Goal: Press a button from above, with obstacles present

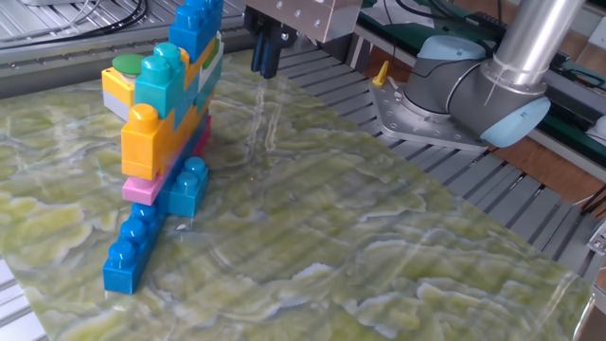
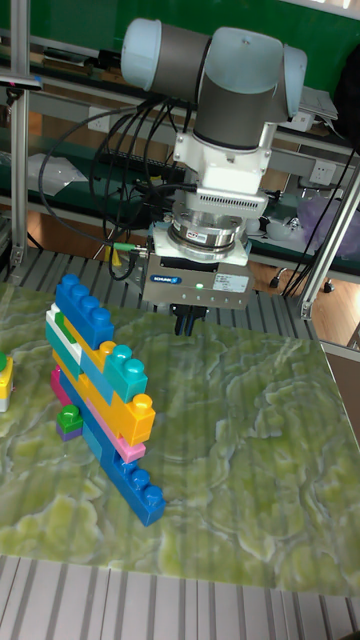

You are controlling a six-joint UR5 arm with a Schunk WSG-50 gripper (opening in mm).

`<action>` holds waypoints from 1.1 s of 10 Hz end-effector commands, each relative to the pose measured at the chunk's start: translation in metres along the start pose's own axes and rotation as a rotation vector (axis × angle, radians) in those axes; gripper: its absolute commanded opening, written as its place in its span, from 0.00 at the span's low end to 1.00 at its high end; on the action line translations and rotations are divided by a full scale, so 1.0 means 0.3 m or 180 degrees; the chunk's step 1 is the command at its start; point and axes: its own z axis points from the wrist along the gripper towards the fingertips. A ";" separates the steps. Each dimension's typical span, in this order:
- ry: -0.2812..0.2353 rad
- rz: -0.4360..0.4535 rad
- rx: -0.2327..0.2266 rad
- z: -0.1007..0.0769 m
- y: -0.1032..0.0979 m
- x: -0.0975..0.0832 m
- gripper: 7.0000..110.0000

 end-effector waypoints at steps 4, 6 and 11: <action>0.0132 -0.0794 -0.0107 -0.005 0.022 0.038 0.00; 0.0220 -0.0811 0.0071 -0.006 -0.027 0.055 0.00; 0.0072 -0.0860 0.0029 -0.004 -0.012 0.018 0.00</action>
